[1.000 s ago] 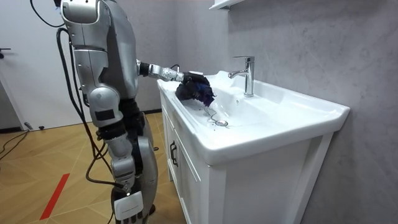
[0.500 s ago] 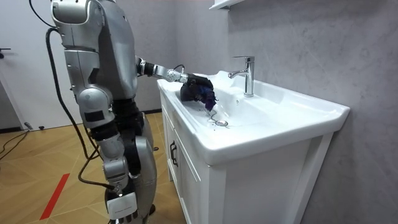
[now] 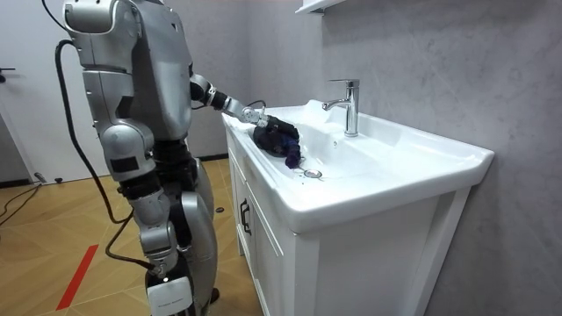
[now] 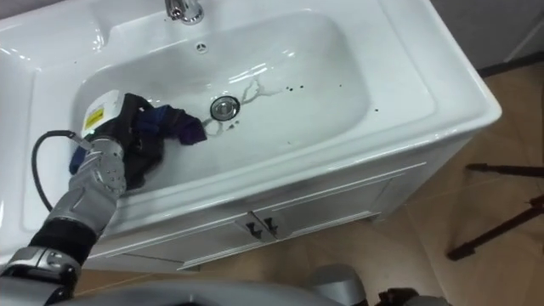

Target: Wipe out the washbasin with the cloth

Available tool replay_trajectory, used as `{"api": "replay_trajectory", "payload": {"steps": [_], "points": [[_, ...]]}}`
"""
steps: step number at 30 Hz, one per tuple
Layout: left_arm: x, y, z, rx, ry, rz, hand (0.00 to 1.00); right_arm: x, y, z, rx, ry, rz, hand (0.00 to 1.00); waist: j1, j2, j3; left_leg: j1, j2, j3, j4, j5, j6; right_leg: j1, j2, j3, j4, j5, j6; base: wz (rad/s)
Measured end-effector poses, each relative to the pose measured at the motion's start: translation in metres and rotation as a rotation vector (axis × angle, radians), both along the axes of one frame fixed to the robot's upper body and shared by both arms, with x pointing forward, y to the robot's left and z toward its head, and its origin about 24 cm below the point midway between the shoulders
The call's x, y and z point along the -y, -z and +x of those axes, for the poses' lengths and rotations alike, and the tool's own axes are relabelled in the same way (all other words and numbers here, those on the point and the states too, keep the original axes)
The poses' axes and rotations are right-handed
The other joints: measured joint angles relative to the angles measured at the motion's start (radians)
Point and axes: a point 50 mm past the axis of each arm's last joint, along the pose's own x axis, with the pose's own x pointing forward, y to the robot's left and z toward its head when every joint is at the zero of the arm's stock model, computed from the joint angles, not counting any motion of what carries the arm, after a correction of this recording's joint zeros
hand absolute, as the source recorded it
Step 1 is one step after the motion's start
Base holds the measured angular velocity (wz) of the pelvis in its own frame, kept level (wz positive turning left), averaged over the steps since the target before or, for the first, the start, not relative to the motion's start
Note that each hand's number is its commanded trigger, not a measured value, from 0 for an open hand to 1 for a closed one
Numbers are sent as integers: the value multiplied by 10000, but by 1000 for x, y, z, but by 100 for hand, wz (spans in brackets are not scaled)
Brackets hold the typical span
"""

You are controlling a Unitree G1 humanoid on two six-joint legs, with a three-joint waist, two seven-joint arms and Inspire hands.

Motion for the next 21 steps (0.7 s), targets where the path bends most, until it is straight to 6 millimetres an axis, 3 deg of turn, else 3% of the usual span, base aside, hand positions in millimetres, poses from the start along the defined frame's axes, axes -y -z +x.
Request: {"api": "replay_trajectory", "payload": {"steps": [2,8,16,17,18,21], "points": [[0,-1,2,156,33,14,100,3,-1,2,132,57,-84,0,20,33,-24,-131,-5,9,5,1,0,-172,-11,15,82,-1,0,-2],[-3,-1,10,460,36,439,100,6,-2,7,539,232,-346,0,-17,25,20,-315,2,4,16,19,15,-322,-6,-4,186,-5,-4,0],[-4,-5,21,849,234,1172,100,6,-4,15,891,149,-448,0,-82,77,4,-821,11,39,264,29,32,-883,-20,79,491,-12,-15,-1],[-4,-7,25,983,218,1252,100,6,-4,18,955,146,-471,0,-65,73,65,-958,22,114,384,28,33,-1050,-32,118,570,-14,-17,-11],[-5,-10,29,1095,176,1356,100,6,-5,21,1023,120,-490,0,-32,98,50,-1121,32,184,436,34,43,-1295,-50,149,735,-28,-34,-18],[-8,-14,36,1408,-63,1659,100,6,-6,31,1178,-63,-510,0,-24,87,114,-1350,48,356,495,69,71,-1741,-43,356,1050,-71,-64,-16]]}}
